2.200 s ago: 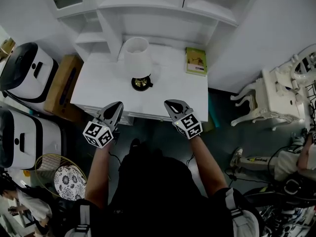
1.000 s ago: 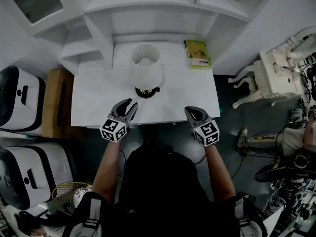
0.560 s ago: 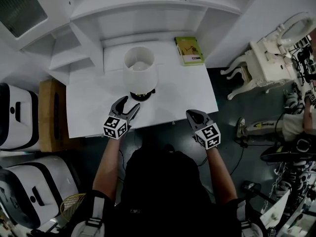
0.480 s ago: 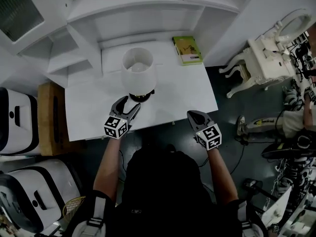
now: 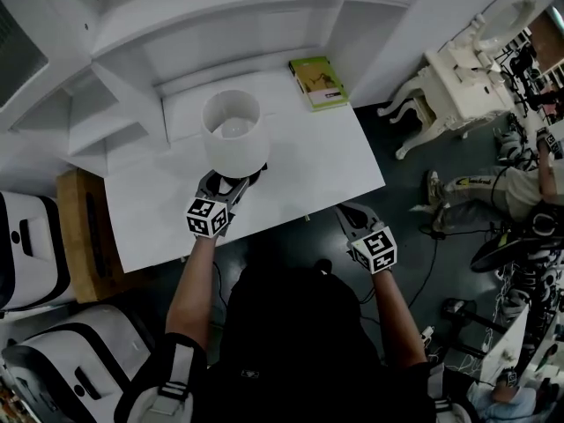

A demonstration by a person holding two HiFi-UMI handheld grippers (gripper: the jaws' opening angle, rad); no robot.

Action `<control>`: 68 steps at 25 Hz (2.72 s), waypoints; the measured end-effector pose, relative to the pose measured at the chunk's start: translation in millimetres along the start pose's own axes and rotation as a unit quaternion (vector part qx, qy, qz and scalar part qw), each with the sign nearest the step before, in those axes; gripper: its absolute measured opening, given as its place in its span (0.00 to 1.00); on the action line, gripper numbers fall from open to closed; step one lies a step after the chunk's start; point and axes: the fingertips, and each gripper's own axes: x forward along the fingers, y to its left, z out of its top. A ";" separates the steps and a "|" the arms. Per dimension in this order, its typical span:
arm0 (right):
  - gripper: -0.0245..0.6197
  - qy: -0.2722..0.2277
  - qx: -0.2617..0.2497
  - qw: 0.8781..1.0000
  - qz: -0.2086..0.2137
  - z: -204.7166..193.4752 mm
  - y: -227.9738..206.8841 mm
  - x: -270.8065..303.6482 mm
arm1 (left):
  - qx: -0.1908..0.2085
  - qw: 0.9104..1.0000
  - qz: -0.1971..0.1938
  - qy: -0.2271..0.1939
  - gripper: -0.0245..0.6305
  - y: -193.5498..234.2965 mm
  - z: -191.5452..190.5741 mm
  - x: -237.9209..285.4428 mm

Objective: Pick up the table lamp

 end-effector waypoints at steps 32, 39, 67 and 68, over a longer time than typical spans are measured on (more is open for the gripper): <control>0.05 0.017 0.030 0.999 -0.028 -54.1 -14.1 37.1 | 0.053 0.997 -0.036 -0.050 0.40 14.1 6.3 80.8; 0.05 0.015 0.026 0.999 -0.023 -54.1 -17.9 45.7 | 0.068 0.996 -0.041 -0.044 0.26 16.8 4.9 81.9; 0.05 0.012 0.047 0.998 -0.027 -42.4 -33.6 23.6 | 0.129 0.991 0.008 -0.015 0.17 6.2 45.0 61.8; 0.05 0.010 0.046 0.999 -0.027 -39.5 -34.9 22.0 | 0.129 0.992 0.008 -0.015 0.17 4.7 48.6 60.9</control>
